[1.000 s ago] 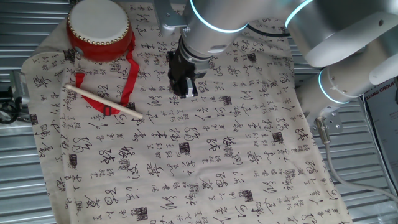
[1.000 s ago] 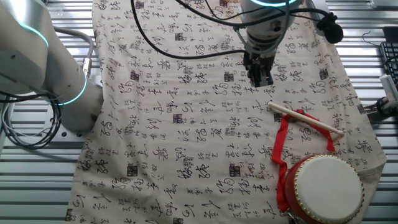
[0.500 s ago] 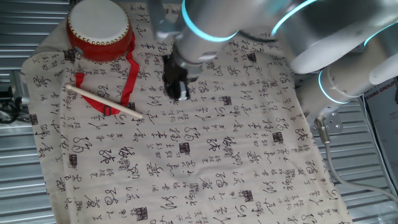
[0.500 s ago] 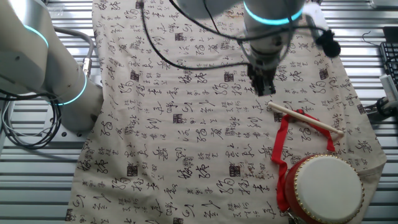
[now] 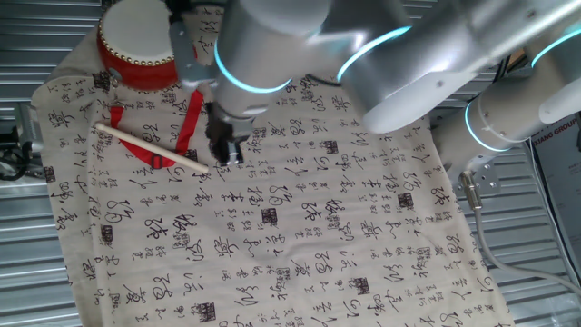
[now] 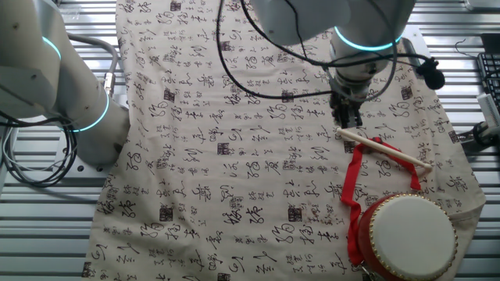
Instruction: Play the drum
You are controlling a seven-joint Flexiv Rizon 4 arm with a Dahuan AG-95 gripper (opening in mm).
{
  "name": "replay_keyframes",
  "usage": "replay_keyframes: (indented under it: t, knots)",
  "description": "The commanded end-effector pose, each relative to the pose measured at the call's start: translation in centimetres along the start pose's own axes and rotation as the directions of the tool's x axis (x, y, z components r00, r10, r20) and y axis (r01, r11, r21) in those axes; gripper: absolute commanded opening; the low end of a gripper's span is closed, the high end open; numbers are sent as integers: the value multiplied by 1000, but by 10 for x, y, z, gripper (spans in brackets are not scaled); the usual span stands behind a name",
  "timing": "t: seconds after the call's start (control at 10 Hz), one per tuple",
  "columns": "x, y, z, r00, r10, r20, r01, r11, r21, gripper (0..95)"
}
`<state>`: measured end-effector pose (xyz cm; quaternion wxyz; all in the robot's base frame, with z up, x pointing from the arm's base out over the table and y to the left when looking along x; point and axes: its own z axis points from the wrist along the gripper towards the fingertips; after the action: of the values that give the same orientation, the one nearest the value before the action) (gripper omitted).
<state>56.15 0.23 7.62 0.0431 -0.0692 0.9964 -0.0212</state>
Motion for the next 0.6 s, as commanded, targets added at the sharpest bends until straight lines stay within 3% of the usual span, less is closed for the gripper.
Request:
replay_keyframes:
  t: [0.1,0.6]
  knots:
    - [-4,0,-47,1000,0,-4,0,1000,-3,0]
    - [-13,1,-50,1000,15,-4,-15,1000,0,0]
